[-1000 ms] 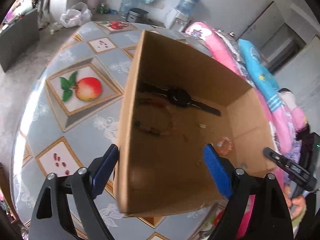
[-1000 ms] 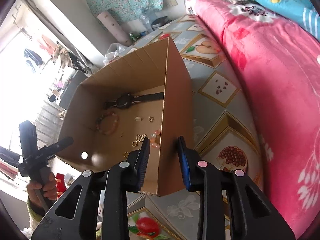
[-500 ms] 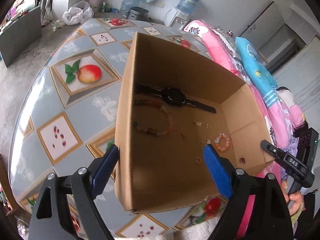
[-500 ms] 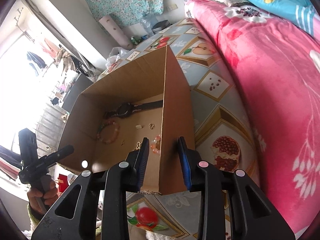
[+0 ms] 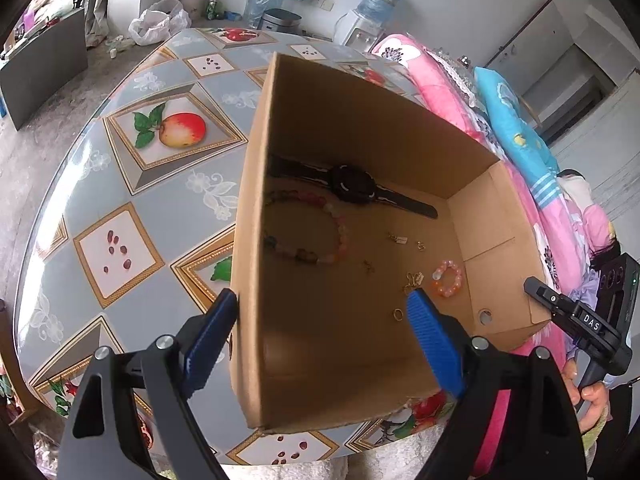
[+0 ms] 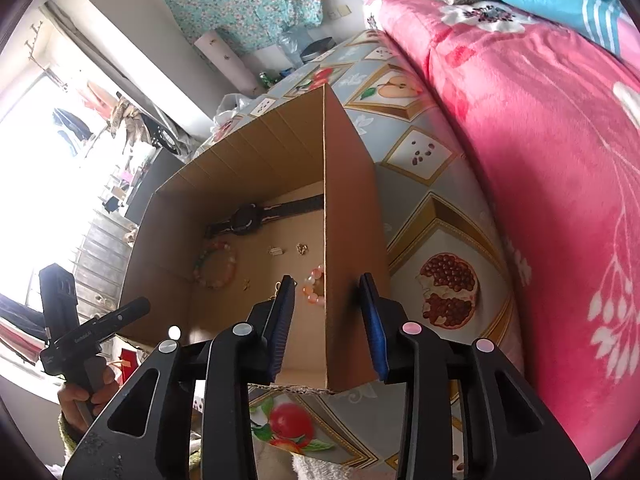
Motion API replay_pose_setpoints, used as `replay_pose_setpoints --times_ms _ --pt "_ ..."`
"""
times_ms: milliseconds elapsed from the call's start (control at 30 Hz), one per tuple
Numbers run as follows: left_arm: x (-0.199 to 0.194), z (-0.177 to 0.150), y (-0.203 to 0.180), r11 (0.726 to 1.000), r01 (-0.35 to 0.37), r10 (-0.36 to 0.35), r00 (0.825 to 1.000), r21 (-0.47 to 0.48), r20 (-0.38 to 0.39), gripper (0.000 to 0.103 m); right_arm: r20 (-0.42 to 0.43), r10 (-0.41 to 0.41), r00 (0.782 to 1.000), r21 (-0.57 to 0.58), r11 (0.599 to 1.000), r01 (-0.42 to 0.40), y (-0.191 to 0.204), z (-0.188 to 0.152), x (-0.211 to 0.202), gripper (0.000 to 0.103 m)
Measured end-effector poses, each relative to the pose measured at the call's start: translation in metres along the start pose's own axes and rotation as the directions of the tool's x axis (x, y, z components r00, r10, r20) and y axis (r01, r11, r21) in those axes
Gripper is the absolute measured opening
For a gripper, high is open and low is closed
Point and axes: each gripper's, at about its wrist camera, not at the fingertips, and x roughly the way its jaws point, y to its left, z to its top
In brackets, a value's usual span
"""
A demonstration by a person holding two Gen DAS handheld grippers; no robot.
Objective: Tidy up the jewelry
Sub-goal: 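Open the right tool to release the bracelet inside the box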
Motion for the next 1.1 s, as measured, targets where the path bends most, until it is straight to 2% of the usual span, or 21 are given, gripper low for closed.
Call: replay_pose_setpoints --times_ms 833,967,1100 --pt "0.0 -0.002 0.0 1.0 -0.022 0.022 1.0 0.013 0.019 0.084 0.011 -0.011 1.0 -0.01 1.0 0.011 0.006 -0.006 0.0 0.04" --pt "-0.014 -0.005 -0.004 0.997 -0.058 0.054 0.994 0.047 0.098 0.085 0.039 -0.03 0.999 -0.015 0.999 0.031 0.008 -0.009 -0.006 0.047" --pt "-0.038 -0.009 -0.009 0.992 -0.11 0.095 0.974 0.064 0.207 0.085 0.083 -0.069 0.994 -0.023 0.997 0.071 0.008 -0.01 -0.018 0.054"
